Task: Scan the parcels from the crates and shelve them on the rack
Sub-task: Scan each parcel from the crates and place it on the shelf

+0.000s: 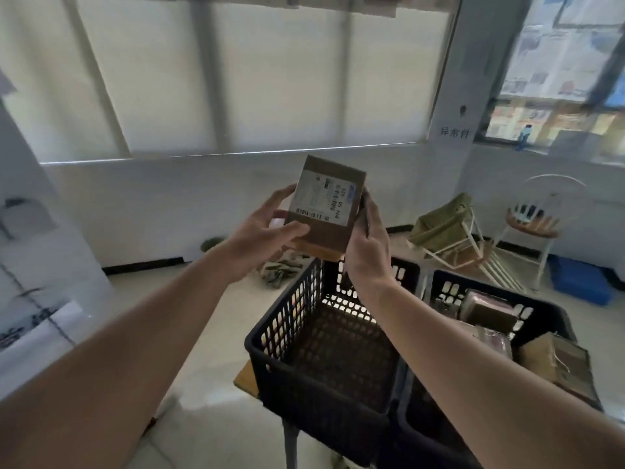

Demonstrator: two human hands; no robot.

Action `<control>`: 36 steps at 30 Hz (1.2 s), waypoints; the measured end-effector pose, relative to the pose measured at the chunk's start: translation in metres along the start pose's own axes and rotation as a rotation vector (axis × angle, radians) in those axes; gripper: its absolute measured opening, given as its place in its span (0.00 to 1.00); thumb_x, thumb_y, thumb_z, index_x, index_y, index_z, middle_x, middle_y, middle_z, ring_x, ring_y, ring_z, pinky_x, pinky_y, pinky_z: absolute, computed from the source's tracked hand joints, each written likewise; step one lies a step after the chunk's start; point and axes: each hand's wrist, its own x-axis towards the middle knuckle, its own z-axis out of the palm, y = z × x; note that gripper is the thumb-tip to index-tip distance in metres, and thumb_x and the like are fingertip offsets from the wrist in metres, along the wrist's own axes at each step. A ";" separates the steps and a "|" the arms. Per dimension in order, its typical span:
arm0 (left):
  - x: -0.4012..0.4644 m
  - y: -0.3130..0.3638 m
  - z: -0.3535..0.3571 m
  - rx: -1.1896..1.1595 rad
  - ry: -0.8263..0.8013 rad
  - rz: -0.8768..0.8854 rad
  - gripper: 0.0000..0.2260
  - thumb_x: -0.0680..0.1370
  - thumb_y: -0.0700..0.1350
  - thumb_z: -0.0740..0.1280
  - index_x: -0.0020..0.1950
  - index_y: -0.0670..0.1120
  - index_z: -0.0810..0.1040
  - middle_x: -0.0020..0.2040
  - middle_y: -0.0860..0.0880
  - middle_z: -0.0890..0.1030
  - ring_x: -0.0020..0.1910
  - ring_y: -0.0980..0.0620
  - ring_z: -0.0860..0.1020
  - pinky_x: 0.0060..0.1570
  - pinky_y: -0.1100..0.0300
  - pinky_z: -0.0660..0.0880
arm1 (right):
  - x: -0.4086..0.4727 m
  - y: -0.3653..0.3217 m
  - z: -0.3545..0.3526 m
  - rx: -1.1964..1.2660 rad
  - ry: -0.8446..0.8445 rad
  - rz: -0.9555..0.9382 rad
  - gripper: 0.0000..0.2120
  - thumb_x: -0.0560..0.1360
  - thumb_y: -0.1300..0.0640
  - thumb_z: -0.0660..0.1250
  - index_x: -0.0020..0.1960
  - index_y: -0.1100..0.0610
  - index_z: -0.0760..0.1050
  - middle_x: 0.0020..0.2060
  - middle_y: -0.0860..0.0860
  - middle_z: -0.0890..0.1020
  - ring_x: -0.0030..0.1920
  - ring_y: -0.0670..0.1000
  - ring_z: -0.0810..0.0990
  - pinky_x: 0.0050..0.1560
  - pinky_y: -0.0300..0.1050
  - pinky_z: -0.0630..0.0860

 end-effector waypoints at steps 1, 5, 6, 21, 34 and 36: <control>-0.014 0.002 -0.001 -0.001 0.030 0.012 0.30 0.80 0.44 0.73 0.71 0.73 0.68 0.65 0.50 0.76 0.53 0.47 0.87 0.52 0.49 0.85 | -0.006 -0.002 0.002 0.022 -0.034 -0.015 0.20 0.90 0.49 0.51 0.78 0.31 0.66 0.68 0.43 0.78 0.63 0.47 0.81 0.53 0.40 0.82; -0.076 0.013 -0.011 0.069 0.175 0.010 0.29 0.82 0.45 0.71 0.77 0.67 0.65 0.67 0.53 0.74 0.52 0.57 0.85 0.45 0.60 0.84 | -0.038 -0.014 0.019 0.110 -0.166 -0.070 0.22 0.90 0.51 0.51 0.81 0.34 0.65 0.70 0.49 0.76 0.65 0.53 0.81 0.59 0.59 0.85; -0.093 0.018 -0.015 0.092 0.217 -0.004 0.29 0.82 0.47 0.70 0.77 0.68 0.64 0.67 0.54 0.74 0.53 0.55 0.85 0.48 0.56 0.85 | -0.048 -0.017 0.025 0.108 -0.193 -0.083 0.21 0.90 0.51 0.51 0.80 0.34 0.65 0.70 0.49 0.76 0.65 0.54 0.81 0.60 0.61 0.84; -0.369 0.072 -0.105 0.332 0.777 -0.101 0.38 0.78 0.49 0.74 0.77 0.75 0.57 0.70 0.54 0.72 0.67 0.45 0.77 0.58 0.58 0.82 | -0.237 -0.097 0.153 0.264 -0.755 -0.280 0.21 0.90 0.51 0.55 0.82 0.41 0.66 0.65 0.45 0.78 0.61 0.38 0.80 0.52 0.39 0.84; -0.618 0.086 -0.180 0.387 1.022 -0.132 0.43 0.74 0.46 0.80 0.80 0.69 0.59 0.68 0.60 0.76 0.65 0.61 0.77 0.62 0.60 0.78 | -0.462 -0.156 0.257 0.253 -0.930 -0.362 0.21 0.89 0.48 0.56 0.82 0.39 0.65 0.63 0.46 0.80 0.64 0.49 0.81 0.57 0.60 0.85; -0.647 0.087 -0.193 0.415 1.051 -0.154 0.44 0.74 0.45 0.80 0.81 0.68 0.59 0.66 0.61 0.77 0.64 0.63 0.77 0.61 0.63 0.76 | -0.490 -0.163 0.274 0.258 -0.955 -0.369 0.22 0.89 0.50 0.56 0.82 0.40 0.64 0.63 0.47 0.81 0.63 0.49 0.82 0.57 0.59 0.85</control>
